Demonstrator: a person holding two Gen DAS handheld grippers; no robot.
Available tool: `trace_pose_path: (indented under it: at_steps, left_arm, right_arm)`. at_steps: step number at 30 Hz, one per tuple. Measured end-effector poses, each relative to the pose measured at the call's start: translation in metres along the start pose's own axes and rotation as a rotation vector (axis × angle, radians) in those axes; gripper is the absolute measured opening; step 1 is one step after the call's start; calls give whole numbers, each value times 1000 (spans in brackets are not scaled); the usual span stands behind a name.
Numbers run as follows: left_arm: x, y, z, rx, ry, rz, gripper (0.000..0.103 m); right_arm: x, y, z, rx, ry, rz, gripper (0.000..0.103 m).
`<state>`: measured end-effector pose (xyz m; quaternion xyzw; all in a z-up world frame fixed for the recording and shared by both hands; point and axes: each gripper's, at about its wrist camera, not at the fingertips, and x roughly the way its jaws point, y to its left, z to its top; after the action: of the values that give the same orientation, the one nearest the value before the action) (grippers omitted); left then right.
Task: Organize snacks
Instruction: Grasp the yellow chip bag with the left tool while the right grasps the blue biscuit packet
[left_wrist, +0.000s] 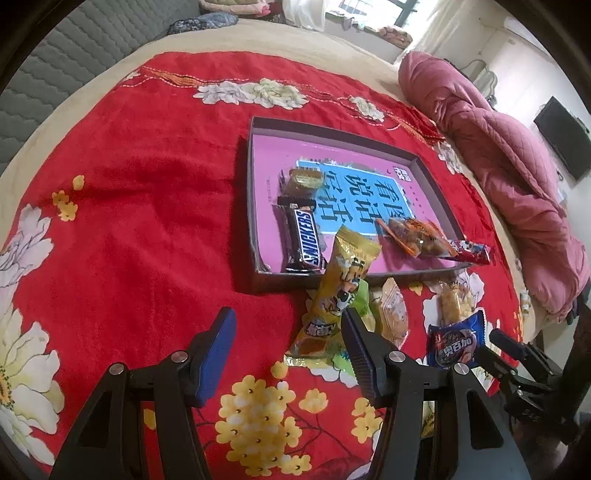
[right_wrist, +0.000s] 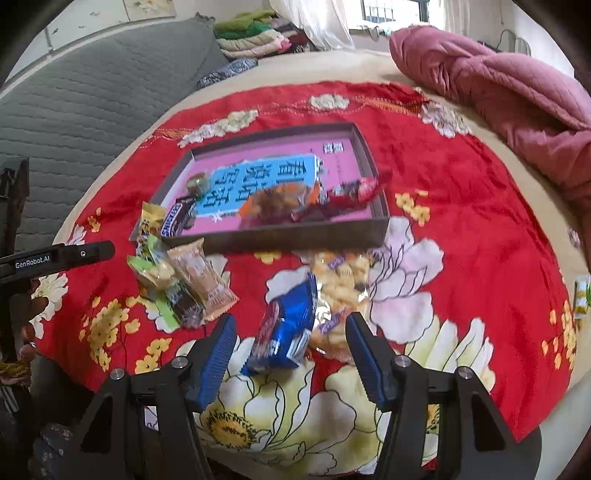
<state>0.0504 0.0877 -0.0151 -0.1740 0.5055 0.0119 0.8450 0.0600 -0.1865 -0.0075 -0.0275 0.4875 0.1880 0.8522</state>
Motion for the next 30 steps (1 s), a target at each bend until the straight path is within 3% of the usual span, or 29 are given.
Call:
trace_pose_path:
  at_steps: [3,10,30]
  left_arm:
    - [-1,-3,0,4,0,-9,61]
    - [3,-4,-1,6,8,-12,61]
    - [19,-11,-1,15,17,-29,61]
  right_arm:
    - [3,-2,-2,15,16,20,61]
    - [8,0,-4,13,28,54,47]
    - [22,3,-3,-6,26,73,42]
